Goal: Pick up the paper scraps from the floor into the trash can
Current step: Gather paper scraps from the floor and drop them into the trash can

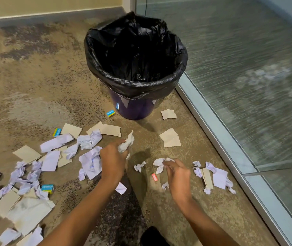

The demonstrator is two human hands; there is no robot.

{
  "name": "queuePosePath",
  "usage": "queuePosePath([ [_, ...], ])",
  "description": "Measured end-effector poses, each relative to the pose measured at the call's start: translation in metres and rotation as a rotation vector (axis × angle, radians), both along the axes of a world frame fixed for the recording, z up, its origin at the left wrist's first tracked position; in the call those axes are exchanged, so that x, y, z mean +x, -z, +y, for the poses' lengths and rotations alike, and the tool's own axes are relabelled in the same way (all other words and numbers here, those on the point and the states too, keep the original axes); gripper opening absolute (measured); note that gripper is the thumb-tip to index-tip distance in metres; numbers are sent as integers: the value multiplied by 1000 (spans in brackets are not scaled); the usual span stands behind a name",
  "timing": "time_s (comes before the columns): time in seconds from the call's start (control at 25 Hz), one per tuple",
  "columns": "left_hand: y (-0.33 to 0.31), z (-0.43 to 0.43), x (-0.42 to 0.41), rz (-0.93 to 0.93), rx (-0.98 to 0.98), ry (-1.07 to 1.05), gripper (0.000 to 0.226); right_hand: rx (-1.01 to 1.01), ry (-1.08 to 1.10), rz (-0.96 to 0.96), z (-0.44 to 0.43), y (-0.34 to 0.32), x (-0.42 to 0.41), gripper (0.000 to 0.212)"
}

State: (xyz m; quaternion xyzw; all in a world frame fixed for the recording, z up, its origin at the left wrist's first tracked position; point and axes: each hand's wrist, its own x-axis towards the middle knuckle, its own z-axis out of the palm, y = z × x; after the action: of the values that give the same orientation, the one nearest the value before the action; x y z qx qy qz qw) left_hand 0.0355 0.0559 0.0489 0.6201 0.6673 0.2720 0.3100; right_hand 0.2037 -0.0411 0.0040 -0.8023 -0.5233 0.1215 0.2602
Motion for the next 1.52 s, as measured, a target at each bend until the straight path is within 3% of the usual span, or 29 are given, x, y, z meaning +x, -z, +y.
queuePosePath([
  [0.16,-50,14,7,-123,128,-5,22,322,72,132,41,-69,-4,17],
  [0.28,-103,36,19,-223,348,35,23,517,55,260,88,-123,-3,14],
  [0.44,-152,93,34,-251,487,7,18,682,-50,175,164,-166,4,14],
  [0.56,-161,135,47,-200,414,-21,20,575,-17,205,215,-175,10,16],
  [0.72,-138,182,62,-6,239,98,50,264,-67,148,256,-162,22,26],
  [0.84,-122,192,62,26,191,120,67,311,-71,121,260,-160,27,28],
  [1.04,-118,160,51,-129,448,16,34,576,-24,121,217,-160,28,29],
  [1.2,-101,111,39,-208,628,-38,25,680,4,147,168,-140,21,26],
  [1.32,-65,67,28,-172,561,-25,22,628,11,90,123,-107,18,23],
  [1.52,28,-5,1,-92,223,68,18,374,132,109,44,-22,28,24],
])
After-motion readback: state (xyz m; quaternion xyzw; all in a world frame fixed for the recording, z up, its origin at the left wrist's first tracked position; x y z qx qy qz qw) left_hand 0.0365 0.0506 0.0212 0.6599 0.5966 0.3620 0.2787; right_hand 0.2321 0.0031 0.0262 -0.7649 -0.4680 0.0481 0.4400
